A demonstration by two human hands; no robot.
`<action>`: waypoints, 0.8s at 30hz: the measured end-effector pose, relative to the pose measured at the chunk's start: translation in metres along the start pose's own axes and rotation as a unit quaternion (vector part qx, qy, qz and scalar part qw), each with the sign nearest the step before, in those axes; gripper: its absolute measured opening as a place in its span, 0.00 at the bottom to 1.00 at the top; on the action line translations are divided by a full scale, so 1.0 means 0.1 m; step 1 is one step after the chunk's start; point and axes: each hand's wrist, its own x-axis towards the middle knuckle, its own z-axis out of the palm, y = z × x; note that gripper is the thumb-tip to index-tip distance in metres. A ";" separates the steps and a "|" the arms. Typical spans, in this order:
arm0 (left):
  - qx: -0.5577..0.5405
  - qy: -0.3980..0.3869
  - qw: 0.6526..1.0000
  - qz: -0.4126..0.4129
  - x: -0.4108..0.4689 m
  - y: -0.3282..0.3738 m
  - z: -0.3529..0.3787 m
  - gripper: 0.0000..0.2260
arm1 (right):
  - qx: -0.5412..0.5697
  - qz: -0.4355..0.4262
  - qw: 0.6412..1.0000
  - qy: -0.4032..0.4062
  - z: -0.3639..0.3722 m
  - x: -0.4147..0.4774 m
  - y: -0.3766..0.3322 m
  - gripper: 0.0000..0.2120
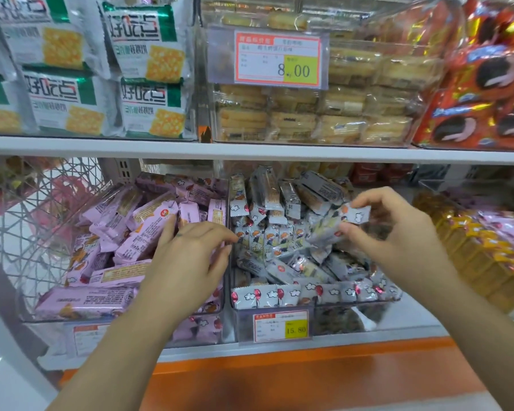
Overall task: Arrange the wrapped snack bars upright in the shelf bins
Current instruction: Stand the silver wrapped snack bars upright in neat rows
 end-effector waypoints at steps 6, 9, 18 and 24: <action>-0.001 -0.004 1.000 0.006 0.00 0.04 0.02 0.08 | -0.040 -0.001 0.994 0.097 -0.16 -0.05 0.24 0.09; -0.003 -0.002 1.000 0.006 0.00 0.03 0.03 0.07 | -0.087 -0.032 0.993 0.072 -0.06 -0.02 0.25 0.08; 0.002 -0.020 1.000 0.001 0.00 0.00 -0.01 0.08 | -0.113 -0.059 0.992 -0.020 0.02 -0.10 0.22 0.07; 0.005 -0.019 1.000 -0.002 -0.01 -0.01 -0.02 0.08 | -0.258 -0.069 0.954 -0.138 0.04 -0.19 0.26 0.07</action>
